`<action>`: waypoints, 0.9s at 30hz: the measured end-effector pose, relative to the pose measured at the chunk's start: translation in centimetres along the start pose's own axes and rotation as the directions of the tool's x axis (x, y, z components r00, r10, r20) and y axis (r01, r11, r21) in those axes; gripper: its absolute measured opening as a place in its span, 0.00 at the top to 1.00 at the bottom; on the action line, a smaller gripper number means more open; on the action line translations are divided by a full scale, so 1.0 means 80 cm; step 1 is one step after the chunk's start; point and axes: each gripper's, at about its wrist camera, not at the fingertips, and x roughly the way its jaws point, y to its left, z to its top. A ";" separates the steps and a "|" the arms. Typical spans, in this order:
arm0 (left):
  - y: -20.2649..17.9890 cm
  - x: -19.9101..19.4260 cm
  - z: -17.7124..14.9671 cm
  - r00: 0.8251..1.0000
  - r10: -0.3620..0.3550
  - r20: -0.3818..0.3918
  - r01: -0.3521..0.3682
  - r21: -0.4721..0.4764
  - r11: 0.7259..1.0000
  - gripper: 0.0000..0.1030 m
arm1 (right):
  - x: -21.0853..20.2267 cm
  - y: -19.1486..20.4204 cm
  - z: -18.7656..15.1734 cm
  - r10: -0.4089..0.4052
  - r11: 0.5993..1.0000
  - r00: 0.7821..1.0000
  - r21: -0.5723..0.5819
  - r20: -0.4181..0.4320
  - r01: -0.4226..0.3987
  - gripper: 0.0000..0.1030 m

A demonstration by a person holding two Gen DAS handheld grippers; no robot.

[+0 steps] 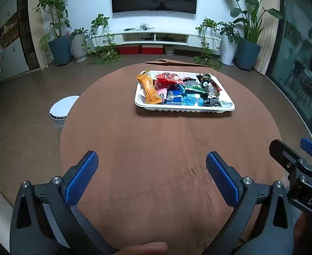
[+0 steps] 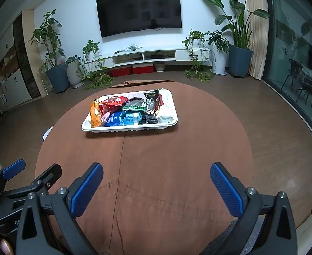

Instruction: Organize snacks

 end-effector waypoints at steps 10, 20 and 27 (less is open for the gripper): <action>0.002 0.002 -0.001 1.000 -0.007 -0.005 0.007 -0.006 1.000 0.00 | 0.002 0.002 -0.003 -0.001 1.000 1.000 -0.001 -0.004 0.001 0.00; 0.004 0.006 -0.002 1.000 -0.006 -0.009 0.006 -0.007 1.000 0.00 | 0.007 0.005 -0.010 0.001 1.000 1.000 -0.005 -0.009 -0.001 0.00; 0.004 0.006 -0.002 1.000 -0.008 -0.010 0.008 -0.008 1.000 0.00 | 0.005 0.004 -0.008 0.000 1.000 1.000 -0.005 -0.010 0.000 0.00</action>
